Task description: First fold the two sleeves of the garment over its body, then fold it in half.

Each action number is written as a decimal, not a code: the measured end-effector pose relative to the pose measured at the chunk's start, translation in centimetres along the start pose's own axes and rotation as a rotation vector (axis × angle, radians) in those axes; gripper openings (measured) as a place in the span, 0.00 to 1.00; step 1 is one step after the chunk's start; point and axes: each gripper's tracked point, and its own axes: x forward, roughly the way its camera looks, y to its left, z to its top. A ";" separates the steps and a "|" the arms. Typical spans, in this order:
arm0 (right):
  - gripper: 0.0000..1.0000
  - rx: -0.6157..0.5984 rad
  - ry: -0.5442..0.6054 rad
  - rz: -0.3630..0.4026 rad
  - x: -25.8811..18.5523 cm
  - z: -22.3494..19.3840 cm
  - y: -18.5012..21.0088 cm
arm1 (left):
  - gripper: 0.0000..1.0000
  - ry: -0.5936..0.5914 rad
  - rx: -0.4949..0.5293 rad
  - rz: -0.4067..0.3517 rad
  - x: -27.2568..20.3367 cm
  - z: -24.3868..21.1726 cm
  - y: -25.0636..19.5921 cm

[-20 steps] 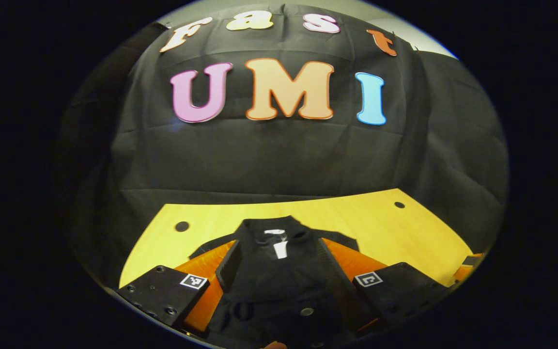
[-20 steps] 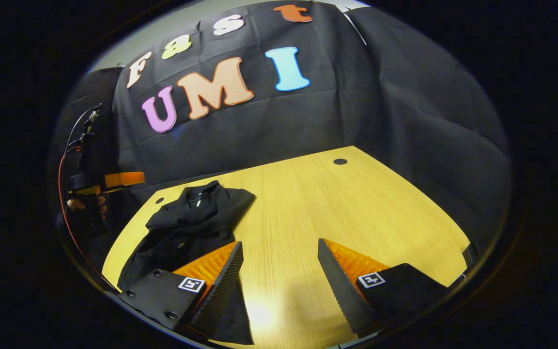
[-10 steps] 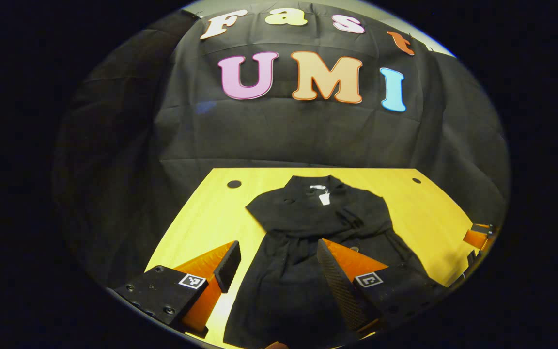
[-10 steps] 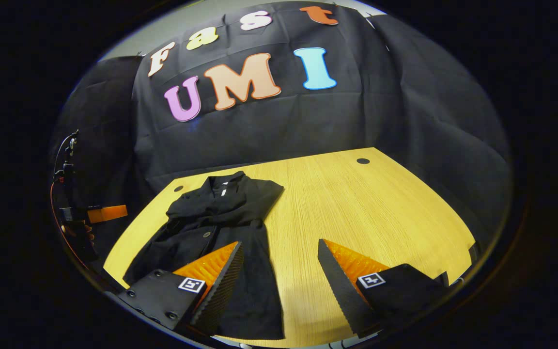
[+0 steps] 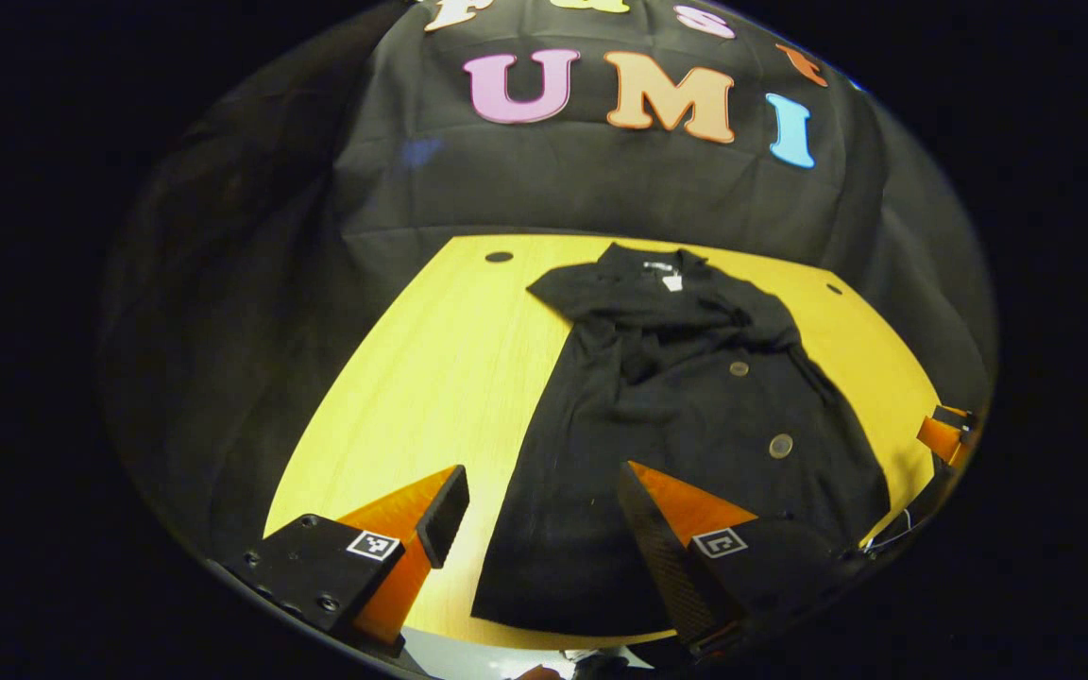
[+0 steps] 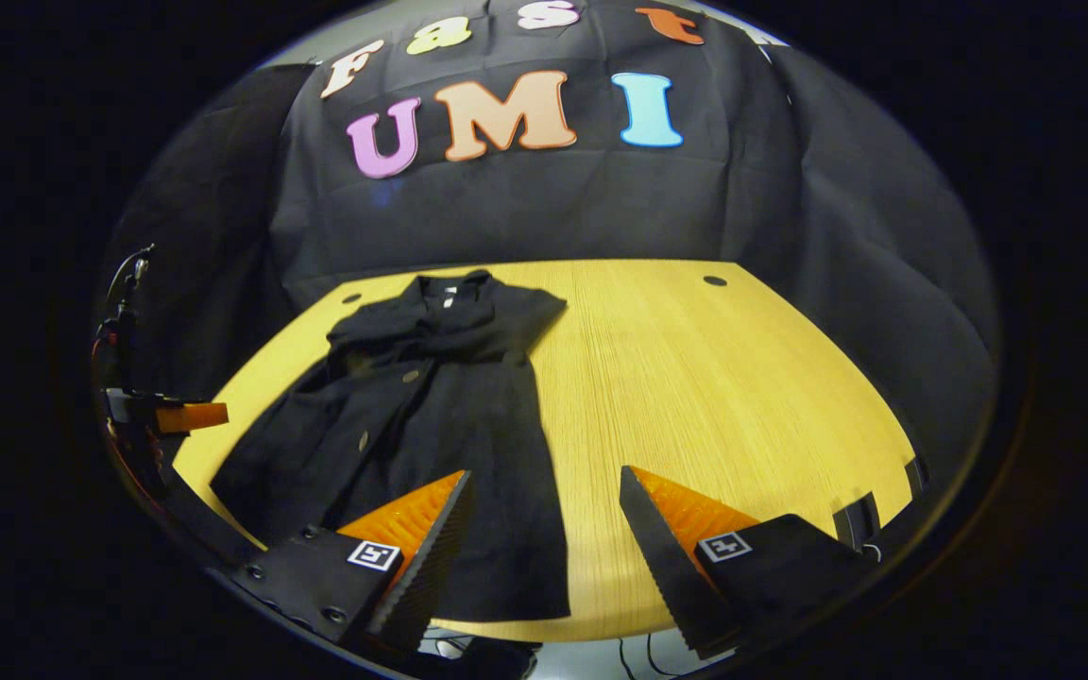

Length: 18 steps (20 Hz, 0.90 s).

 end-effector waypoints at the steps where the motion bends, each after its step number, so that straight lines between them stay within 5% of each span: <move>1: 0.94 -0.005 0.024 -0.005 -0.1 -1.2 0.0 | 0.96 0.023 0.005 0.002 0.1 -1.3 0.2; 8: 0.99 0.013 0.158 -0.028 1.0 -6.1 0.6 | 0.97 0.153 -0.003 0.009 0.3 -7.4 1.1; 12: 0.95 -0.039 0.250 -0.025 1.5 -8.5 1.3 | 0.97 0.121 0.023 -0.043 0.5 -7.1 0.5; 14: 0.95 -0.024 0.209 -0.008 2.0 -8.2 2.0 | 0.96 0.083 0.049 -0.072 0.5 -6.9 0.5; 17: 0.73 -0.044 0.156 0.016 2.1 -8.3 3.3 | 0.90 0.018 0.057 -0.098 0.6 -7.0 0.0; 18: 0.51 -0.054 0.143 0.023 2.3 -8.3 3.7 | 0.84 0.005 0.064 -0.107 0.5 -7.1 -0.3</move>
